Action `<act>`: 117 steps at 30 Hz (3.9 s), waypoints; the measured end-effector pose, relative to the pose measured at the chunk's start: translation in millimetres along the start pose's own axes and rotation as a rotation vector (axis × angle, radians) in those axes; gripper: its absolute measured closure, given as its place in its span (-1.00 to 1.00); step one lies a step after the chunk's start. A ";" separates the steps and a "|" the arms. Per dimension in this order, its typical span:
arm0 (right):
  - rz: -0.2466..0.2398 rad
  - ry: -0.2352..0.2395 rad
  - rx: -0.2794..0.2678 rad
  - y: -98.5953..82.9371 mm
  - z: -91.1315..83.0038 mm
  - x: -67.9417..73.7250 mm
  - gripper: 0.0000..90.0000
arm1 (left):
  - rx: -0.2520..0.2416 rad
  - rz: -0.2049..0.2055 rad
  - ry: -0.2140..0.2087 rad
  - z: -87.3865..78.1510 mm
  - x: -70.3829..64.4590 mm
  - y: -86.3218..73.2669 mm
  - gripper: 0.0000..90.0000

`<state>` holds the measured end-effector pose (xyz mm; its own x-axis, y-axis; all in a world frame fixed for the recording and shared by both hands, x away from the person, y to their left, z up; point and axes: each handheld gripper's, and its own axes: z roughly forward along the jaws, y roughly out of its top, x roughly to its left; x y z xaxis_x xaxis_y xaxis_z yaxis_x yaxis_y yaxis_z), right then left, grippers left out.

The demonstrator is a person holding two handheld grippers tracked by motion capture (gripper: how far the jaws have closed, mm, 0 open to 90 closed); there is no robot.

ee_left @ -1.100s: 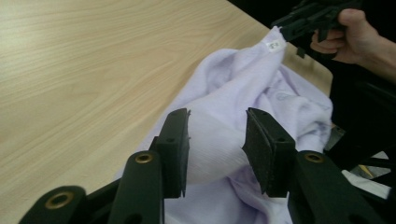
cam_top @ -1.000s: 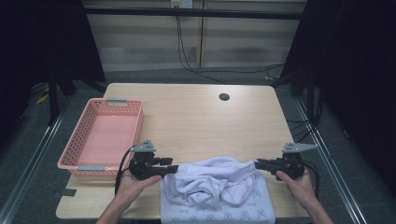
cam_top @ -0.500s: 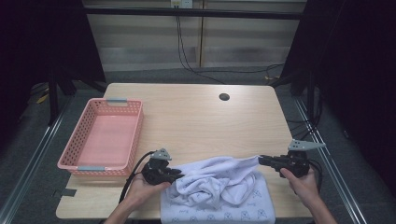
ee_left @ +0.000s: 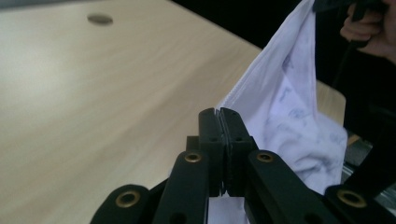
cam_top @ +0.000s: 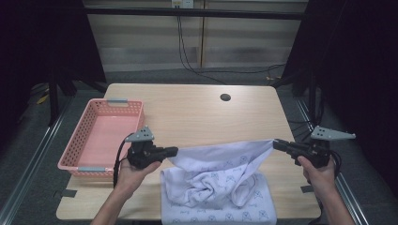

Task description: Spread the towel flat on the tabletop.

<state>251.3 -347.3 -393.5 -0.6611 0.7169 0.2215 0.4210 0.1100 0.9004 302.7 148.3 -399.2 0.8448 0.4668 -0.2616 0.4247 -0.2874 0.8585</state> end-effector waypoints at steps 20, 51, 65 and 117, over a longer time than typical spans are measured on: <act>-0.146 -0.041 -0.179 153.9 10.7 -14.6 0.90 | -0.233 0.080 0.178 -44.0 36.3 135.5 0.97; -0.081 0.041 0.152 5.8 47.4 19.4 0.34 | 0.083 0.022 -0.004 6.4 -0.1 7.7 0.56; -0.031 0.111 0.401 -88.1 67.7 28.3 0.13 | 0.318 -0.049 -0.063 34.6 -15.4 -90.7 0.44; -0.134 0.187 0.462 -94.4 42.9 52.1 0.20 | 0.352 0.048 -0.097 23.8 -37.3 -95.1 0.25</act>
<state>203.7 -290.8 -483.0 -0.8099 0.5451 0.2166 0.5275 0.5154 0.6754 238.6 138.3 -481.6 0.8863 0.3689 -0.2801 0.4556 -0.5855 0.6705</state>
